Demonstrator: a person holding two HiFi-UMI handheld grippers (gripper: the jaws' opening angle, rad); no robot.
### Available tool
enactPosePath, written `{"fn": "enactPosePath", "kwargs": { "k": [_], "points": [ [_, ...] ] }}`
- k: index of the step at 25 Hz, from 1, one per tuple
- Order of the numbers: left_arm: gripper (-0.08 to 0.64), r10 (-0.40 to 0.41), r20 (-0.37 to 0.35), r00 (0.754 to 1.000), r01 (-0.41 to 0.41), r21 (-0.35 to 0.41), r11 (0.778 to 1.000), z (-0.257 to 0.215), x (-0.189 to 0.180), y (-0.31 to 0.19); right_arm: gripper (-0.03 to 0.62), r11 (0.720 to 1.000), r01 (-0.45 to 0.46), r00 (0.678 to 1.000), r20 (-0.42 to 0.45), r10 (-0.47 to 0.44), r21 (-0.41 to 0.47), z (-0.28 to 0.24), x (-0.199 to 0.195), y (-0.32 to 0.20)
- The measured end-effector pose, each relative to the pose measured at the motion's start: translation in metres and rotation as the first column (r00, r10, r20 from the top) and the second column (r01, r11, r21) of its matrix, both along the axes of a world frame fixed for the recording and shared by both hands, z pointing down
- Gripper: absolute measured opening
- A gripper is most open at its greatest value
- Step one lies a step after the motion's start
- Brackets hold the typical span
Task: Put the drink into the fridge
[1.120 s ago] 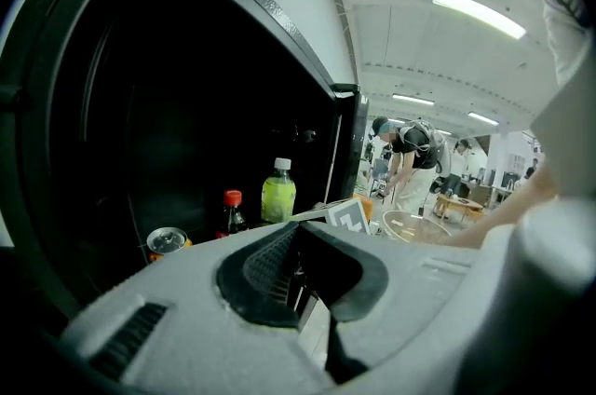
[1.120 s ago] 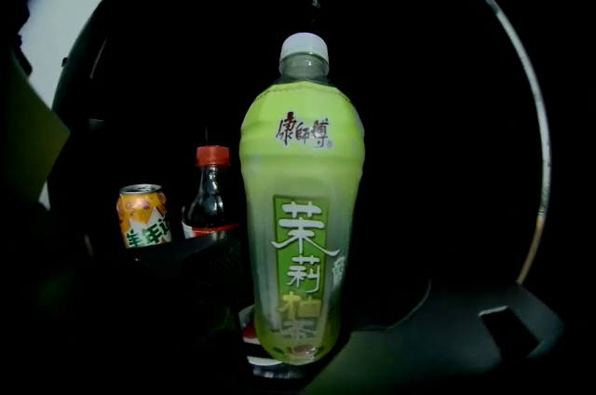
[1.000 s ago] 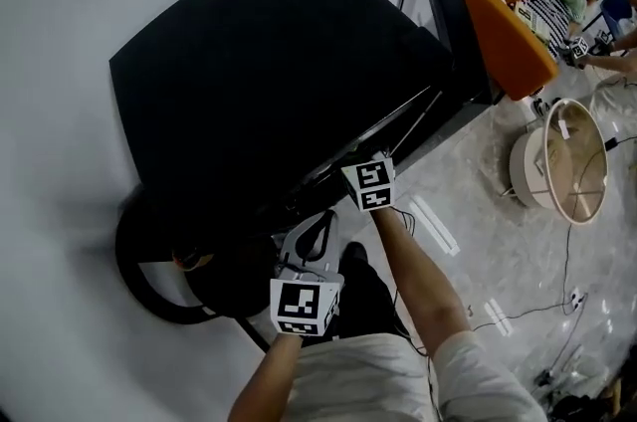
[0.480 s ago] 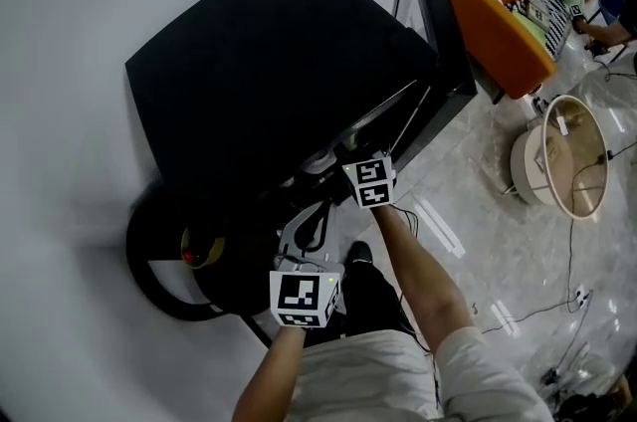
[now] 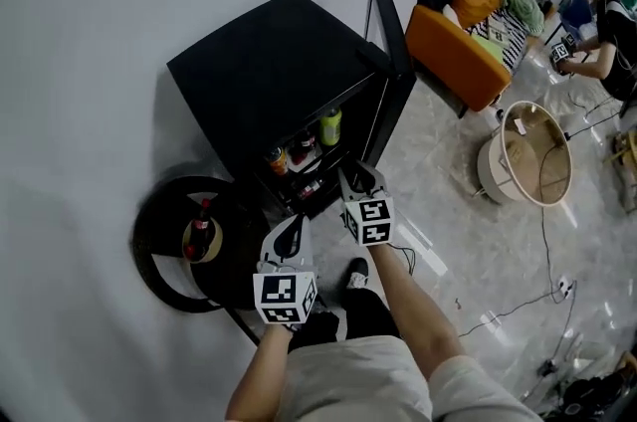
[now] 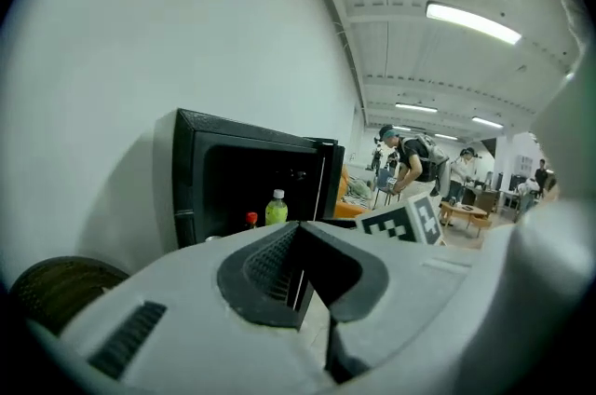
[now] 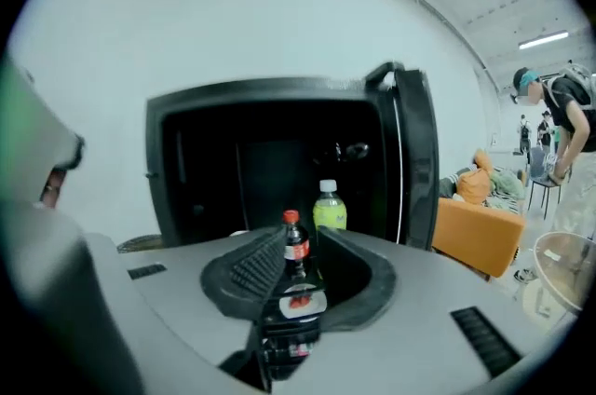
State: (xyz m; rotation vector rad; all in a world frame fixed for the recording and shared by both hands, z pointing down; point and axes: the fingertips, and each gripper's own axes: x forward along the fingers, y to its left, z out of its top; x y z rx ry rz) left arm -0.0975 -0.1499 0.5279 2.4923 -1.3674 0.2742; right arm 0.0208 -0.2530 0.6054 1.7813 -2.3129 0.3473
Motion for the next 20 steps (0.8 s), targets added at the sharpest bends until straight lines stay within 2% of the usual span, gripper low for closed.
{"fn": "enactPosePath", "kwargs": {
  "k": [2,5,10,15,20],
  "points": [
    [0.009,-0.033,-0.002,0.999,0.033,-0.004,0.999,-0.003,-0.008,0.011,0.05,1.0,-0.001,1.0,0.017,0.001,-0.004,-0.013,-0.003,0.025],
    [0.009,-0.084,-0.012,0.996,0.084,-0.002,0.996,-0.011,-0.017,0.034,0.008,1.0,0.013,0.997,0.072,-0.012,-0.015,-0.032,-0.01,0.064],
    [0.009,-0.147,-0.018,0.989,0.147,0.007,0.989,-0.022,-0.016,0.076,0.006,1.0,0.024,0.987,0.157,-0.021,-0.018,-0.062,-0.006,0.129],
    [0.009,-0.218,-0.038,0.975,0.219,0.012,0.976,-0.034,-0.007,0.117,0.006,0.999,0.051,0.984,0.169,-0.048,-0.012,-0.083,0.009,0.19],
    [0.009,-0.268,-0.06,0.962,0.269,0.018,0.963,-0.037,0.003,0.147,0.006,0.996,0.085,0.986,0.144,-0.086,0.012,-0.094,0.028,0.219]
  ]
}}
